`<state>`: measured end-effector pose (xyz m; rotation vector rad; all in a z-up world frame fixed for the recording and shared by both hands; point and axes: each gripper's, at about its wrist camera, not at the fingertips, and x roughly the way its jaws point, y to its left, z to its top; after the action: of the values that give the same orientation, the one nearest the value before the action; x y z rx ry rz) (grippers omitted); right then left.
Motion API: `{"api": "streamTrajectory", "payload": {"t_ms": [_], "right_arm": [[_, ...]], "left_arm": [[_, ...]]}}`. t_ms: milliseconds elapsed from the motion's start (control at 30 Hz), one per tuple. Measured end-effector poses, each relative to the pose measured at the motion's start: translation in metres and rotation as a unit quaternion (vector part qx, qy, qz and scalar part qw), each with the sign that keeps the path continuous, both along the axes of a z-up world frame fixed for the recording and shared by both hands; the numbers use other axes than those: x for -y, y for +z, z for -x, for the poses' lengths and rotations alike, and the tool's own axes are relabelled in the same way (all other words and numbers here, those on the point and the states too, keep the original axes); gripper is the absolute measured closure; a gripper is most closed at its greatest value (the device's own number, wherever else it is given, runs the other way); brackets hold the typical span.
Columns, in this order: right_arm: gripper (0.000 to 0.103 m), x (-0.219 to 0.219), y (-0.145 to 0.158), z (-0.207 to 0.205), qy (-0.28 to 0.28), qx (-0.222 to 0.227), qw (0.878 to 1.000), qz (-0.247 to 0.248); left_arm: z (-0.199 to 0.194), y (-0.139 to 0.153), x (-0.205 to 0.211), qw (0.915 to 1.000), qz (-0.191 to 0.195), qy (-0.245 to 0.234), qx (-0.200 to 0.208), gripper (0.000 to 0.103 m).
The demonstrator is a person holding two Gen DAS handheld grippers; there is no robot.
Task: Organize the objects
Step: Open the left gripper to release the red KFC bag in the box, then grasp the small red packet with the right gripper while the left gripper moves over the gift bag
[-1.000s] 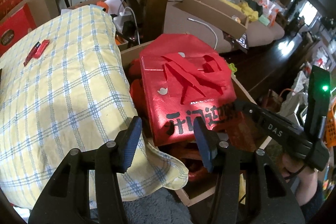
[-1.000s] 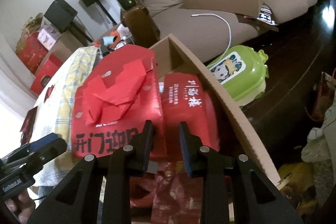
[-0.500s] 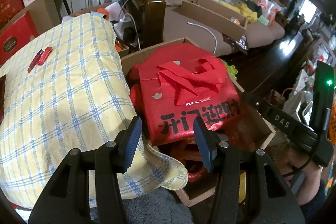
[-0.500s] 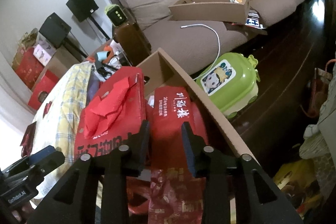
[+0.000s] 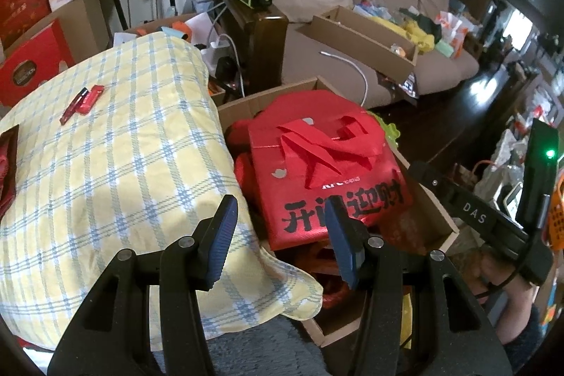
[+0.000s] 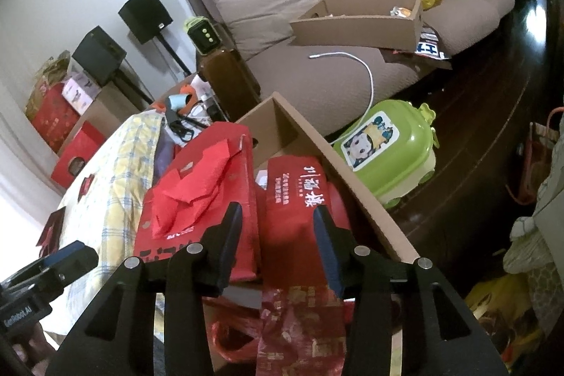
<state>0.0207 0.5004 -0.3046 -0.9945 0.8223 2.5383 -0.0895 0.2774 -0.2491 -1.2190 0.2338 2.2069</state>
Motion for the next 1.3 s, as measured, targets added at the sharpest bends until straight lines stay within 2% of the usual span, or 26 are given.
{"api": "streamTrajectory", "payload": {"t_ms": [200, 400, 633, 700, 767, 933, 1100, 1200, 1300], "right_arm": [[0.059, 0.005, 0.025, 0.002, 0.009, -0.023, 1.000, -0.018], [0.058, 0.024, 0.054, 0.010, 0.033, -0.046, 0.998, -0.032], [0.047, 0.073, 0.081, 0.041, 0.112, -0.064, 0.989, -0.071], [0.043, 0.092, 0.086, 0.054, 0.143, -0.063, 0.984, -0.082], [0.037, 0.115, 0.090, 0.068, 0.174, -0.056, 0.978, -0.104], [0.022, 0.174, 0.093, 0.103, 0.252, -0.035, 0.952, -0.171], [0.018, 0.222, 0.084, 0.148, 0.330, -0.009, 0.922, -0.201], [0.015, 0.243, 0.078, 0.174, 0.370, 0.009, 0.902, -0.223], [0.012, 0.261, 0.068, 0.209, 0.409, 0.024, 0.880, -0.239]], "left_arm": [[0.006, 0.018, 0.026, 0.9995, -0.009, 0.021, -0.023, 0.055], [0.026, 0.041, 0.082, 0.9956, -0.020, 0.074, -0.054, 0.054], [0.063, 0.051, 0.170, 0.9844, -0.037, 0.162, -0.057, 0.053], [0.071, 0.051, 0.194, 0.9801, -0.042, 0.186, -0.055, 0.048], [0.080, 0.048, 0.218, 0.9753, -0.048, 0.210, -0.048, 0.044], [0.095, 0.035, 0.264, 0.9660, -0.048, 0.251, -0.036, 0.041], [0.102, 0.023, 0.288, 0.9601, -0.020, 0.275, -0.046, 0.030], [0.104, 0.017, 0.298, 0.9596, -0.004, 0.277, -0.048, 0.022], [0.105, 0.014, 0.304, 0.9569, 0.007, 0.285, -0.056, 0.019]]}}
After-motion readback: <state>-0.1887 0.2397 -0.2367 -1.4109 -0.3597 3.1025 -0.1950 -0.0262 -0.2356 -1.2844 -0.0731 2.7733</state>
